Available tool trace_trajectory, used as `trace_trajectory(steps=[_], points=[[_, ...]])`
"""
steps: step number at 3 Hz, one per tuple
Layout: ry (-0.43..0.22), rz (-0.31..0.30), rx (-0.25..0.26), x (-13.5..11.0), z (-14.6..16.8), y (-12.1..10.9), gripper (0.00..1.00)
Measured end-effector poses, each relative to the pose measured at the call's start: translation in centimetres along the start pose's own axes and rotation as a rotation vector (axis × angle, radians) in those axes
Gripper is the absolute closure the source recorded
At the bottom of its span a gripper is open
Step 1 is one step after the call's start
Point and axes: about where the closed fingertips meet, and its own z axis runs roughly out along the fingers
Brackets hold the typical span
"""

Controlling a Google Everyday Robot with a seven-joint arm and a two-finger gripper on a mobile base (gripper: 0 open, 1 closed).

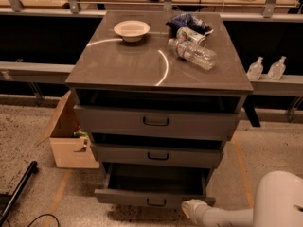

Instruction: Close bottom drawer

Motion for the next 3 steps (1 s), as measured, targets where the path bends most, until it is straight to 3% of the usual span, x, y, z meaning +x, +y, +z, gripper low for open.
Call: trace_trajectory(steps=[3], points=[[0.044, -0.040, 0.123, 0.0, 5.7, -5.8, 1.00]])
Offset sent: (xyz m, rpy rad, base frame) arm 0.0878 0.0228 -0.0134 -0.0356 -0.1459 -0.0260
